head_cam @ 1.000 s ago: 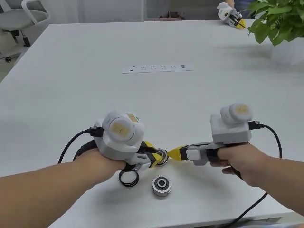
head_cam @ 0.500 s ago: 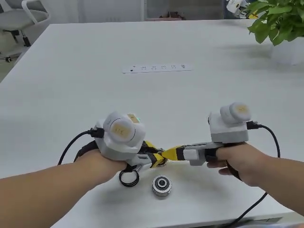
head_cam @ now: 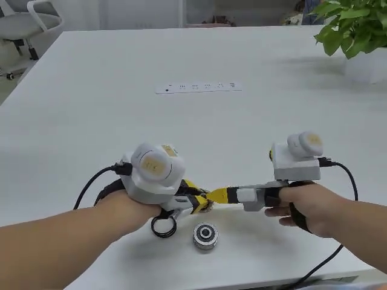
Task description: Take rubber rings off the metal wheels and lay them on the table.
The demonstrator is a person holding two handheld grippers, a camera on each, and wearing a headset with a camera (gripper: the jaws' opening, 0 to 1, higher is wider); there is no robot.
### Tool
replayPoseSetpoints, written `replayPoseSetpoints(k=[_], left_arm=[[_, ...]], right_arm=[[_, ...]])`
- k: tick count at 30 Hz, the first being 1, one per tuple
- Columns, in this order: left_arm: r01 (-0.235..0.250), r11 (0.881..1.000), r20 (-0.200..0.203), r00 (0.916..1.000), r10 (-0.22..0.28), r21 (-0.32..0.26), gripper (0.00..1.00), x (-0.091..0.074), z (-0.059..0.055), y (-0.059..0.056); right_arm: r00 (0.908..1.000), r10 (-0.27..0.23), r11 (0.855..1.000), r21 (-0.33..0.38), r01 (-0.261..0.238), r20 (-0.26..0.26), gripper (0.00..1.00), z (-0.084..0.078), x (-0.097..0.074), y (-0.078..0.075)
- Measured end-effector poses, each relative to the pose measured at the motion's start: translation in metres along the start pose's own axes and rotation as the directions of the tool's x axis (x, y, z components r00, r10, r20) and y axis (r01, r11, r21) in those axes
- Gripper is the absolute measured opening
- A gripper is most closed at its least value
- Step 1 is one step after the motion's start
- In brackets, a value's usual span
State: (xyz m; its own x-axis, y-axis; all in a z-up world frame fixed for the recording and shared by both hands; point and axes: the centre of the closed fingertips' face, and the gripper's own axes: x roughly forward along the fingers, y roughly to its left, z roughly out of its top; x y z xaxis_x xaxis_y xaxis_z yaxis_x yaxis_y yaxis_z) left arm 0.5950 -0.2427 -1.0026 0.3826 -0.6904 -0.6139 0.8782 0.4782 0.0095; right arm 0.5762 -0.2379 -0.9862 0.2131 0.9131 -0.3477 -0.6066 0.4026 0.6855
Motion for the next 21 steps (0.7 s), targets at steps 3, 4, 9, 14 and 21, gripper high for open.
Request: replayPoseSetpoints(k=[3,4,9,14,21], left_arm=[[0.000,1.000,0.002,1.0000,0.000,0.003,0.13,0.000,0.000,0.000],[0.000,1.000,0.003,1.0000,0.000,0.003,0.13,0.000,0.000,0.000],[0.004,1.000,-0.001,1.0000,-0.004,0.016,0.14,0.000,0.000,-0.001],[0.008,1.000,-0.007,0.9999,-0.008,0.011,0.14,0.000,0.000,-0.001],[0.020,1.000,0.006,0.9998,-0.020,0.000,0.19,-0.006,0.004,-0.002]], right_arm=[[0.9993,-0.036,0.999,-0.012,0.036,-0.001,0.00,0.000,0.000,-0.007],[0.9984,-0.055,0.998,-0.022,0.055,-0.010,0.00,0.000,-0.001,-0.012],[0.9963,-0.083,0.996,-0.040,0.082,-0.024,0.00,-0.002,0.000,-0.015],[0.9962,-0.084,0.996,-0.043,0.083,-0.021,0.00,-0.001,-0.001,-0.015],[0.9967,-0.080,0.996,-0.041,0.080,-0.010,0.00,0.002,-0.002,-0.013]])
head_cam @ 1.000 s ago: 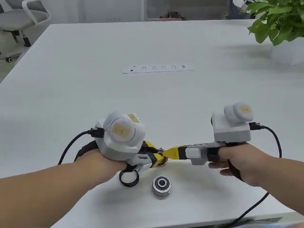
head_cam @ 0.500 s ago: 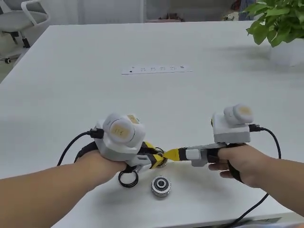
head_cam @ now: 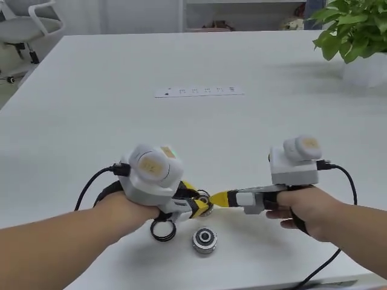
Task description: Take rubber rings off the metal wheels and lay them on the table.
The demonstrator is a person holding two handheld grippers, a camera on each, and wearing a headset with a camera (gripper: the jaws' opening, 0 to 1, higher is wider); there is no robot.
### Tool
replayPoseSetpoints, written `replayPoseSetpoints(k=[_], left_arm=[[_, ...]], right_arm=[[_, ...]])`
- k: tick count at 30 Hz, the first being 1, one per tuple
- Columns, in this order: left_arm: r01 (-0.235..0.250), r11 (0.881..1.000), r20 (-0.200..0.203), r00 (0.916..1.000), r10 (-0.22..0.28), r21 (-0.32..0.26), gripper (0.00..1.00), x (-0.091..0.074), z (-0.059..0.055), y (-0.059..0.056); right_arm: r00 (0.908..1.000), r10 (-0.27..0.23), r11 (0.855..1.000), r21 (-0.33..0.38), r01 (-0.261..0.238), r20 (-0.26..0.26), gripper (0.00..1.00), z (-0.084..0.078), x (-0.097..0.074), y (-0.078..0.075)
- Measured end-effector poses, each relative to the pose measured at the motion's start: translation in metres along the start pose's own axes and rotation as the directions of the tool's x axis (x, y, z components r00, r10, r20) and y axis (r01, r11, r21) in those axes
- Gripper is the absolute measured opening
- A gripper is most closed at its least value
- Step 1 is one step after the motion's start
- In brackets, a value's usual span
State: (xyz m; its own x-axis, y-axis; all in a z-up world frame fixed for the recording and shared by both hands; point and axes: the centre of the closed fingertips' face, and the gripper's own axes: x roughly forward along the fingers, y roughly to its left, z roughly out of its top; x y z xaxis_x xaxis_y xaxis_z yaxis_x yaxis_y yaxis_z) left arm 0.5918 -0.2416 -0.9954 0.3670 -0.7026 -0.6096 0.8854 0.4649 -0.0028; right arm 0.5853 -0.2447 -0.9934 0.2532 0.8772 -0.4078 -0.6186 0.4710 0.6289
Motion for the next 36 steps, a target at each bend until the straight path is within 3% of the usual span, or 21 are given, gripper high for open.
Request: replayPoseSetpoints(k=[6,15,22,32,36], left_arm=[[0.025,1.000,0.025,0.9994,-0.025,0.003,0.22,-0.012,0.005,-0.005],[0.016,1.000,0.085,0.9962,-0.014,-0.018,0.26,-0.037,0.015,0.000],[0.006,1.000,0.101,0.9948,-0.006,-0.005,0.32,-0.056,0.013,0.001],[-0.008,0.999,0.146,0.9892,0.014,-0.043,0.38,-0.081,0.013,0.003],[-0.009,0.999,0.149,0.9887,0.015,-0.041,0.40,-0.089,0.010,-0.001]], right_arm=[[0.9999,0.011,1.000,0.004,-0.011,0.010,0.00,0.002,-0.001,0.005],[0.9989,0.035,0.999,0.008,-0.036,0.032,0.00,0.009,-0.004,0.011],[0.9980,0.054,0.999,0.007,-0.054,0.034,0.00,0.011,-0.004,0.013],[0.9961,0.084,0.996,0.001,-0.084,0.027,0.00,0.013,-0.002,0.023],[0.9950,0.097,0.995,-0.002,-0.097,0.024,0.00,0.014,0.000,0.028]])
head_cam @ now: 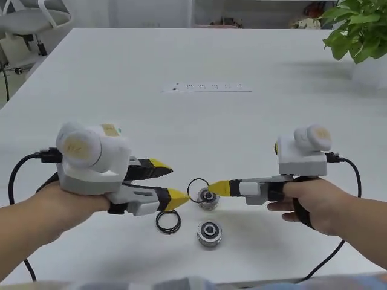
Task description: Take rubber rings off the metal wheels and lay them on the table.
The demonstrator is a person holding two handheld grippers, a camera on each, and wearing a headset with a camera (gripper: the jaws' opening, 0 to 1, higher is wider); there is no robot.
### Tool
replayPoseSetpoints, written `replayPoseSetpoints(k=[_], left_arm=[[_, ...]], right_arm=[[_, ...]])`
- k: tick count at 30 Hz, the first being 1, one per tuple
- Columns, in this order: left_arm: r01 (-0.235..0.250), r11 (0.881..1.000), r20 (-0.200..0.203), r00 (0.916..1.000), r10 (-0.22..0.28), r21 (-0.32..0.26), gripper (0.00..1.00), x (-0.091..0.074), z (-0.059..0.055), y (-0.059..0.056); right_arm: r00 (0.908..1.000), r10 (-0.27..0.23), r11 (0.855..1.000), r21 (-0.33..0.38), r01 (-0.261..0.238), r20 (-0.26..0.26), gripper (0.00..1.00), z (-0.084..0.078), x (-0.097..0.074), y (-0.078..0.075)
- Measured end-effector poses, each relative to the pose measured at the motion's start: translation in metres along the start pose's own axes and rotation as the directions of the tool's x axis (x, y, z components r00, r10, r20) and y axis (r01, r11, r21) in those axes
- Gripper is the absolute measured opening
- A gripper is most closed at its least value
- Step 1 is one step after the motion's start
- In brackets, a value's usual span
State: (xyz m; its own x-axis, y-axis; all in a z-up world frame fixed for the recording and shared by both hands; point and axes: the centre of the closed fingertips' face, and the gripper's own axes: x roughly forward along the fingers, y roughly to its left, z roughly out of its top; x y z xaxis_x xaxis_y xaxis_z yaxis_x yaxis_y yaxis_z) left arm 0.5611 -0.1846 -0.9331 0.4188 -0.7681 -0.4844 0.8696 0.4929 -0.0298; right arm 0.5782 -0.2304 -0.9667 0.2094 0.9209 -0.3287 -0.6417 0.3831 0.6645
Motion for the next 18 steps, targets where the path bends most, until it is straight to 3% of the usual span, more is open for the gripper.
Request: replayPoseSetpoints(k=[10,18], left_arm=[[-0.005,1.000,0.014,0.9999,0.005,0.001,0.48,-0.018,-0.002,-0.008],[-0.019,1.000,0.008,0.9998,0.019,0.000,0.54,-0.035,-0.013,-0.009]], right_arm=[[0.9986,0.040,0.999,-0.010,-0.041,-0.034,0.00,-0.002,0.013,0.015],[0.9947,0.068,0.997,-0.020,-0.069,-0.077,0.00,-0.009,0.026,0.026]])
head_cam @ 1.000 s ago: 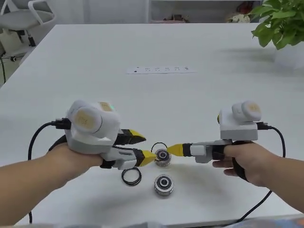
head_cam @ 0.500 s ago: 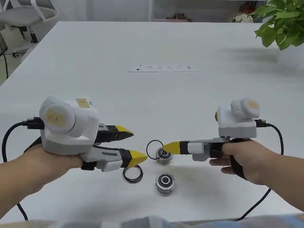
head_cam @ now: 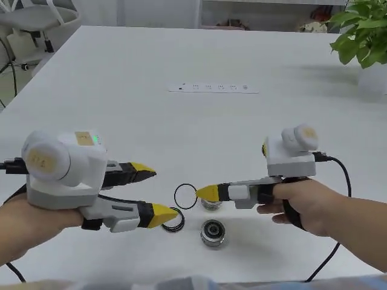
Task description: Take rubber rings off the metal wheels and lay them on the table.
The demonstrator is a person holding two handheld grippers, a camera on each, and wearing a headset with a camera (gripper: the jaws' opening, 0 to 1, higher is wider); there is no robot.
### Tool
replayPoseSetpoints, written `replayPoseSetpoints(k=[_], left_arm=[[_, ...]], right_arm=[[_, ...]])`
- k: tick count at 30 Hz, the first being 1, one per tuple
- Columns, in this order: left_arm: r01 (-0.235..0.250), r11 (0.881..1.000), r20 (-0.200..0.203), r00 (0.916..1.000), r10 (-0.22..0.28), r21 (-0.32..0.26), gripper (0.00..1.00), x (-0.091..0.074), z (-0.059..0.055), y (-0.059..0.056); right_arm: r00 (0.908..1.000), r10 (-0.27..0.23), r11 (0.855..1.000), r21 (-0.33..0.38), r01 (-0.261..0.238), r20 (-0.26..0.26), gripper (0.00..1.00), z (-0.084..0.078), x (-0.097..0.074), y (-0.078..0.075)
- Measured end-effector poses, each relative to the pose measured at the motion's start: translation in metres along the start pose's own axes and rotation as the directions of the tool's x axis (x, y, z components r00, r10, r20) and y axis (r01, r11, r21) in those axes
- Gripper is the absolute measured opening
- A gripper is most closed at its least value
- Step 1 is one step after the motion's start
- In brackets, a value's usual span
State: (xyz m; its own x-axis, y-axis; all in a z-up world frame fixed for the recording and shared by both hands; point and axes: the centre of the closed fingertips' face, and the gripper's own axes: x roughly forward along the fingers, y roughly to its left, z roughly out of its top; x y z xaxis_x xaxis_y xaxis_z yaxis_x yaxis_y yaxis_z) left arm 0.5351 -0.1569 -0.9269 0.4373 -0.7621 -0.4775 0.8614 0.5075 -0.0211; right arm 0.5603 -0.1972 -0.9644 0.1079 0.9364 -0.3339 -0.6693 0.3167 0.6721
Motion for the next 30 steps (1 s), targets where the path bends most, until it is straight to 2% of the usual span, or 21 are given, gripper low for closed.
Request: replayPoseSetpoints(k=[10,16,30], left_arm=[[-0.037,0.999,0.002,0.9993,0.037,-0.020,0.60,-0.017,-0.007,0.006],[-0.042,0.999,0.012,0.9990,0.042,-0.032,0.62,-0.020,-0.007,0.005],[-0.062,0.997,0.000,0.9981,0.062,-0.055,0.62,-0.027,-0.017,0.008]], right_arm=[[0.9977,0.026,1.000,0.000,-0.026,-0.062,0.00,-0.013,0.018,0.008],[0.9955,0.028,1.000,0.004,-0.028,-0.091,0.00,-0.019,0.025,0.007],[0.9925,0.010,1.000,0.017,-0.008,-0.122,0.00,-0.028,0.033,-0.002]])
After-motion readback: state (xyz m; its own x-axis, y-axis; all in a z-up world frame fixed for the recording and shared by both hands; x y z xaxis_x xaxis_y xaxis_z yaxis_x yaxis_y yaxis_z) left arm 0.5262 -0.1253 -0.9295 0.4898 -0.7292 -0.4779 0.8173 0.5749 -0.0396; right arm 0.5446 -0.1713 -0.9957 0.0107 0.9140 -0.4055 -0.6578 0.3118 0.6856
